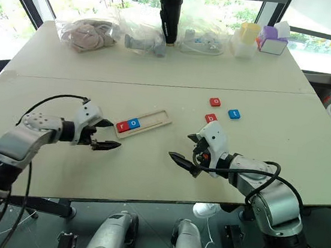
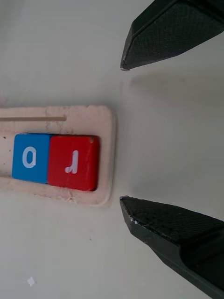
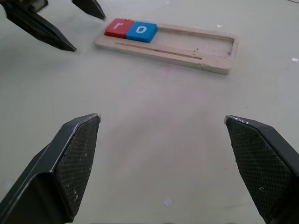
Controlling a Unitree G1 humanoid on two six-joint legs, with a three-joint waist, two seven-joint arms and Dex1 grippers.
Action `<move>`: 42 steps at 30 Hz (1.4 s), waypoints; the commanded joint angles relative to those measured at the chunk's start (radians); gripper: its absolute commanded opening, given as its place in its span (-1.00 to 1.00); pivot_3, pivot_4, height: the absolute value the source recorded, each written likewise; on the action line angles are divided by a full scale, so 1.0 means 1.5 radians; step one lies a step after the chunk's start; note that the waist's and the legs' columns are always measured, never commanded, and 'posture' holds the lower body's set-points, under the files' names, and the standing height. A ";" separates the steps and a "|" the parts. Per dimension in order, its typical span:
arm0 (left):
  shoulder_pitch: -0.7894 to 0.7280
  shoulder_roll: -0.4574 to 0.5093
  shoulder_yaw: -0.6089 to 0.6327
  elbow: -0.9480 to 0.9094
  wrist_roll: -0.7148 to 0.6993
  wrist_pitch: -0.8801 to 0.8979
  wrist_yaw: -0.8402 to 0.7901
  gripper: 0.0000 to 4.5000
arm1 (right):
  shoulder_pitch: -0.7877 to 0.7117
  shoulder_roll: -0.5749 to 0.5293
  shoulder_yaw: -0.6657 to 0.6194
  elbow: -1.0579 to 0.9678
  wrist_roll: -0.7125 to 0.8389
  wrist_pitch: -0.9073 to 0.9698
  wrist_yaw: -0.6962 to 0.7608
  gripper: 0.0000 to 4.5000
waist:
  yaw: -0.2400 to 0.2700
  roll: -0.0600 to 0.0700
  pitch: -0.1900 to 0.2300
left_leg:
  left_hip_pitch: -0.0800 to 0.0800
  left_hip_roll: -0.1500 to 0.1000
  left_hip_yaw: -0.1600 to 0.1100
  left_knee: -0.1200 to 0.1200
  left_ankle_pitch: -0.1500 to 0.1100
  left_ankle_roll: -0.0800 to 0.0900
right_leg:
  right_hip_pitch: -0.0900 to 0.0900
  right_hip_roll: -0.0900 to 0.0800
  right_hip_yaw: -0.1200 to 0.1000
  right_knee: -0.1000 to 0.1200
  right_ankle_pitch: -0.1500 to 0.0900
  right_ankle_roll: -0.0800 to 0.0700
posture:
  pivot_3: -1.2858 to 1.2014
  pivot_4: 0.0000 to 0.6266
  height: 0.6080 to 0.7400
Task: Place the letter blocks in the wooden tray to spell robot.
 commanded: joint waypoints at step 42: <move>-0.092 -0.046 -0.077 0.165 0.115 -0.324 -0.229 0.39 | 0.134 -0.098 -0.158 -0.074 0.084 0.009 0.024 1.00 | 0.016 0.000 -0.001 | -0.001 0.001 0.000 0.007 -0.002 0.000 | 0.000 -0.002 0.000 0.003 -0.001 0.000 | 0.03 -0.52 1.00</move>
